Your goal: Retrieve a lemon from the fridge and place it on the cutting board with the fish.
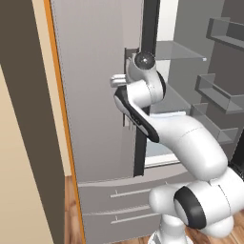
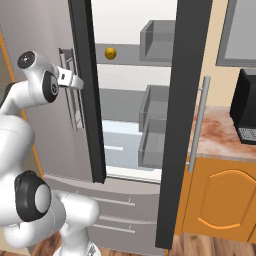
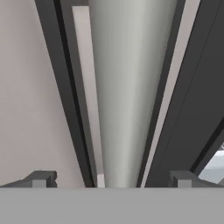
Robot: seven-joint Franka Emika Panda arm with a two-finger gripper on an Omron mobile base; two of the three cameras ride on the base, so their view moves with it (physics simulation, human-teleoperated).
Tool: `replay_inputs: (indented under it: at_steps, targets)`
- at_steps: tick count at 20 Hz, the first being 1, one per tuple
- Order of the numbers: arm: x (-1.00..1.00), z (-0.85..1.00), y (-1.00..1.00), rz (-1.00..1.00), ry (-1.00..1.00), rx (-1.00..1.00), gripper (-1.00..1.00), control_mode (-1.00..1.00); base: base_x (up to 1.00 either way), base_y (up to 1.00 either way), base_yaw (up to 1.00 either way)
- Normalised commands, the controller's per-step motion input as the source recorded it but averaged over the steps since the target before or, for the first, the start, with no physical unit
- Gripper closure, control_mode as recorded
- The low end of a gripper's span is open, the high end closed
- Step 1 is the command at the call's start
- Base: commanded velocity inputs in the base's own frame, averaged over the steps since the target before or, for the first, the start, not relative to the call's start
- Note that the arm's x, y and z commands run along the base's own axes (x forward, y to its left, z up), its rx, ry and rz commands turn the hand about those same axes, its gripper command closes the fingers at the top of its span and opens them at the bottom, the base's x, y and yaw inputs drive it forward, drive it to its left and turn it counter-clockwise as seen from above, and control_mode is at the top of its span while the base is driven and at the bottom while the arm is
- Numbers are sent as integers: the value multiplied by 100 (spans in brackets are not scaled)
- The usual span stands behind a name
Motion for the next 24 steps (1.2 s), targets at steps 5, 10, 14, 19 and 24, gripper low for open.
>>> replay_inputs:
  at_steps: [5, 10, 14, 19, 24]
  targets:
    - [13, -7, -16, 0, -9, 0, -100, -100, 0, 0, 0]
    - [18, 0, -2, 0, -2, 0, -100, -100, 0, 0, 0]
    - [22, 0, 0, 0, 0, 0, 100, -100, 0, 0, 0]
    - [4, 0, 0, 0, 0, 0, 100, -100, 0, 0, 0]
    - [-3, 0, 0, 0, 0, 0, 100, -100, 0, 0, 0]
